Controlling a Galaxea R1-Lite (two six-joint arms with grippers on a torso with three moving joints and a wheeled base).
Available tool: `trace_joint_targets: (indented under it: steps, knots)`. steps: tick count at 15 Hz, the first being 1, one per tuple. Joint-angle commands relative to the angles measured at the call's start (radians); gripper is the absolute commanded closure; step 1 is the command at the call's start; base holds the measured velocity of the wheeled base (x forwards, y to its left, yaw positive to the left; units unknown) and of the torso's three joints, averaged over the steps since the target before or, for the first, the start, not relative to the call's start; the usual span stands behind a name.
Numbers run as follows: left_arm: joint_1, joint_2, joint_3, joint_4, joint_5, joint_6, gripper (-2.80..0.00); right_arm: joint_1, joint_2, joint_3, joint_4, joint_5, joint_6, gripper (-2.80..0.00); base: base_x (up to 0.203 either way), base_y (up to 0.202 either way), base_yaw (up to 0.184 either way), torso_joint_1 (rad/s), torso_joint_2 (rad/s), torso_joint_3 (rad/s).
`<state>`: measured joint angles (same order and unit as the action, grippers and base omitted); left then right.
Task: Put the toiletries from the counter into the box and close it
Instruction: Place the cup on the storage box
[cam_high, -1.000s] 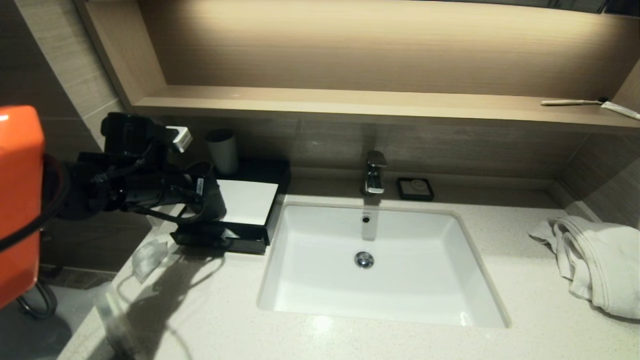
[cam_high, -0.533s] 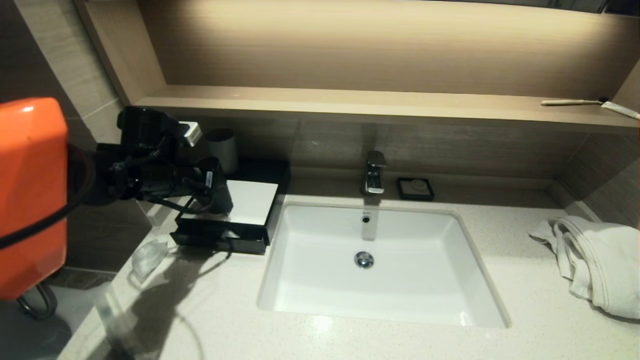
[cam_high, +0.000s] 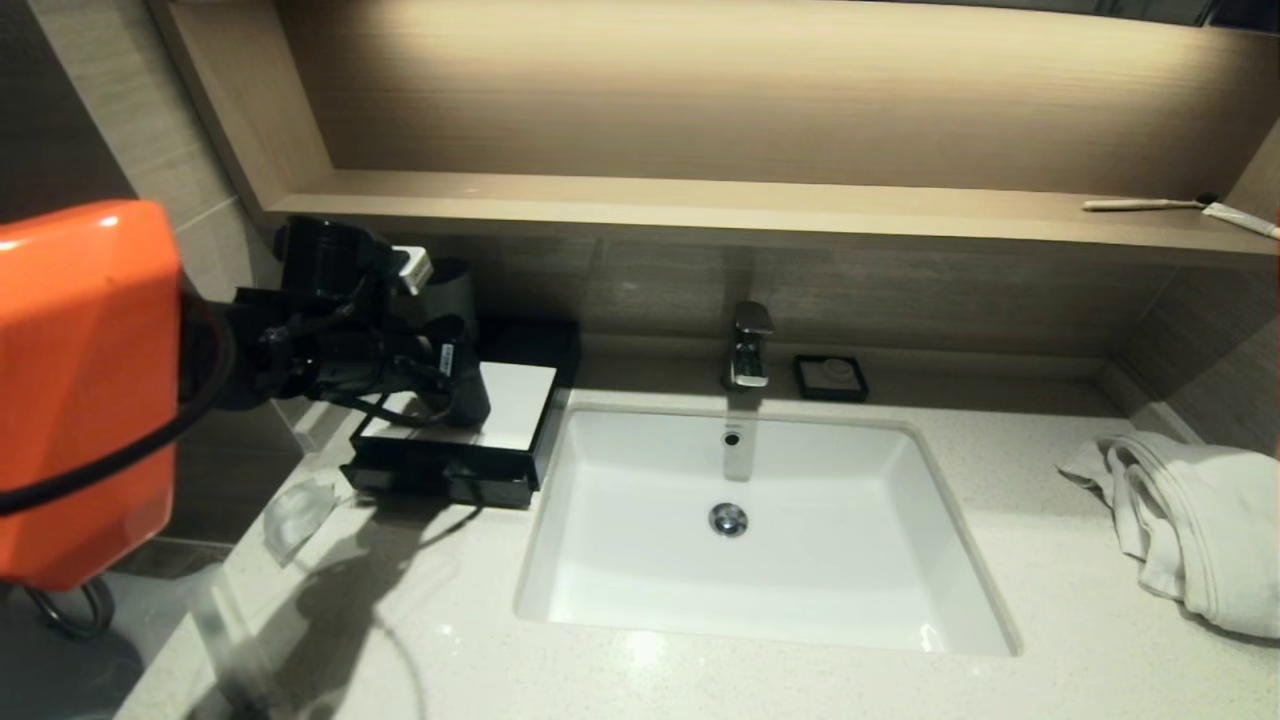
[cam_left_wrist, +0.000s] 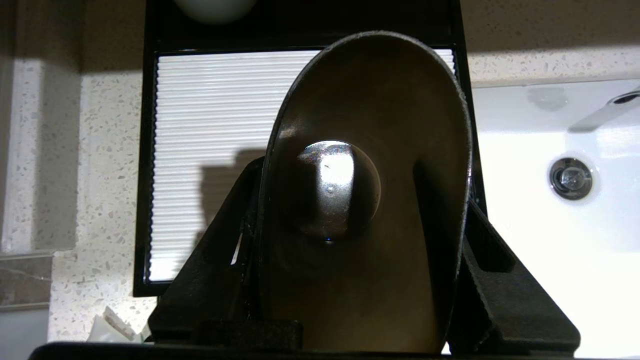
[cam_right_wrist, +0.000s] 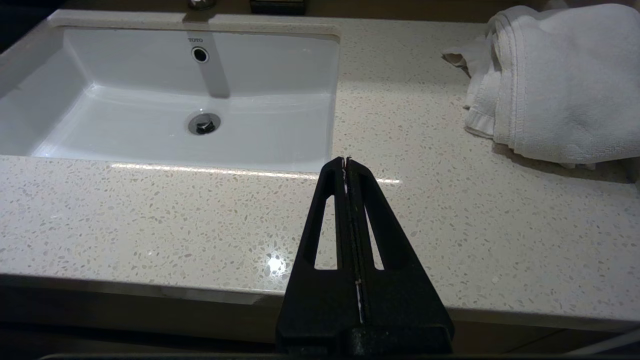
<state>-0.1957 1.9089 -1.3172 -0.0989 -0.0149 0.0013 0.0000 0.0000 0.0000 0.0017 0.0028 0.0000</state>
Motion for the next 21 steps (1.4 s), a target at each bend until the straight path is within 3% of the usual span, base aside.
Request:
trace_joint_targets:
  steps: [1, 17, 18, 19, 21]
  knots:
    - [-0.007, 0.007, -0.006, 0.001, 0.000, -0.004, 0.00, 0.000, 0.000, 0.000, 0.000, 0.000, 0.000, 0.00, 0.000, 0.000, 0.000, 0.000, 0.00, 0.000]
    - [-0.021, 0.045, -0.031, 0.004, 0.023, -0.012, 0.00, 0.000, 0.000, 0.000, 0.000, 0.000, 0.000, 0.00, 0.000, 0.000, 0.000, 0.000, 0.00, 0.000]
    - [-0.021, 0.045, -0.031, 0.004, 0.023, -0.012, -0.82, 0.000, 0.000, 0.000, 0.000, 0.000, 0.000, 0.00, 0.000, 0.000, 0.000, 0.000, 0.00, 0.000]
    - [-0.021, 0.045, -0.031, 0.002, 0.023, -0.012, -2.80, -0.002, 0.000, 0.000, 0.000, 0.000, 0.000, 0.00, 0.000, 0.000, 0.000, 0.000, 0.00, 0.000]
    - [-0.021, 0.044, -0.032, 0.000, 0.023, -0.012, -2.80, 0.000, 0.000, 0.000, 0.000, 0.000, 0.000, 0.00, 0.000, 0.000, 0.000, 0.000, 0.00, 0.000]
